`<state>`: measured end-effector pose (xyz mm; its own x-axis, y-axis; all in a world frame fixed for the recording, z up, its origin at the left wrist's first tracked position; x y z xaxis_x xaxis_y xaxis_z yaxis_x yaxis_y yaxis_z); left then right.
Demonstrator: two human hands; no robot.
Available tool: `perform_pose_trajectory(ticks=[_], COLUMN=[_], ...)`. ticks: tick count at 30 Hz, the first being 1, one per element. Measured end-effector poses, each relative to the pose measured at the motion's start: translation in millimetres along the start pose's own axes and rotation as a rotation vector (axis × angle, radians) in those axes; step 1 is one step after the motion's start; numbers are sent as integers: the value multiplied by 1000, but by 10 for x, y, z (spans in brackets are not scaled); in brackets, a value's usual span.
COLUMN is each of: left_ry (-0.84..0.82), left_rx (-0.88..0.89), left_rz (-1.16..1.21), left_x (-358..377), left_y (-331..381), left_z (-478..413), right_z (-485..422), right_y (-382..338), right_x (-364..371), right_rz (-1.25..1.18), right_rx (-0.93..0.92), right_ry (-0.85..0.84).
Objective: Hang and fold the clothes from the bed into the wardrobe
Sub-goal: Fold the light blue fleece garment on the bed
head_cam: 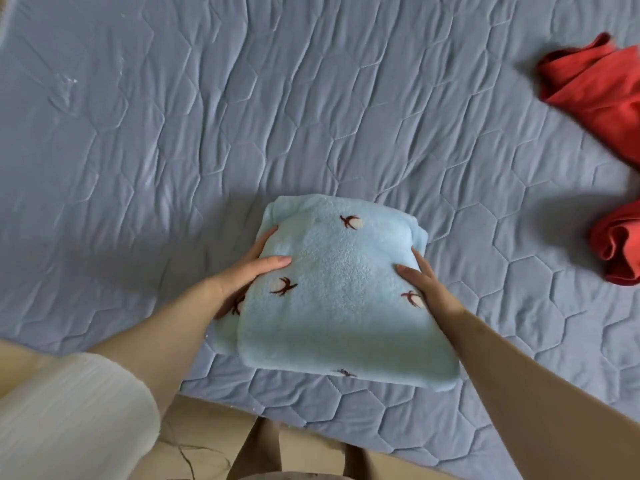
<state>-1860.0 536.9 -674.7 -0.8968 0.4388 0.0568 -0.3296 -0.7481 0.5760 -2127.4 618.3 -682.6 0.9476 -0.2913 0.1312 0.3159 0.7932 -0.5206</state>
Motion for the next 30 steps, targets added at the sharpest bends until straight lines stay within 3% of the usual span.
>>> perform_pose_trajectory(ticks=[5, 13, 22, 30], left_ry=[-26, 149, 498, 751], left_rx=[-1, 164, 405, 495], left_rz=[127, 247, 385, 488], left_x=[-21, -395, -1358, -2638], left_y=[-113, 7, -158, -732], left_z=[714, 2138, 3903, 5353], right_z=[412, 1255, 2439, 3158], right_y=[-1, -534, -1107, -846], right_x=[65, 843, 2759, 4837], right_rz=[90, 144, 331, 536], right_rx=[20, -59, -146, -193], right_ry=[-81, -314, -689, -934])
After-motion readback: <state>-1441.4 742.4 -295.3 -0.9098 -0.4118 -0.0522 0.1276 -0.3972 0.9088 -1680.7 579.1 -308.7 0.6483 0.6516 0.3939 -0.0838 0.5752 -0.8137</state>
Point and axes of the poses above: each hand's wrist, its own z-axis away from the middle knuckle, its own x-axis out of the palm, y = z × x, the point moved 2 cm from there along -z, towards the middle knuckle, and after that the axes turned 2 degrees about y, right-handed, at the moved point
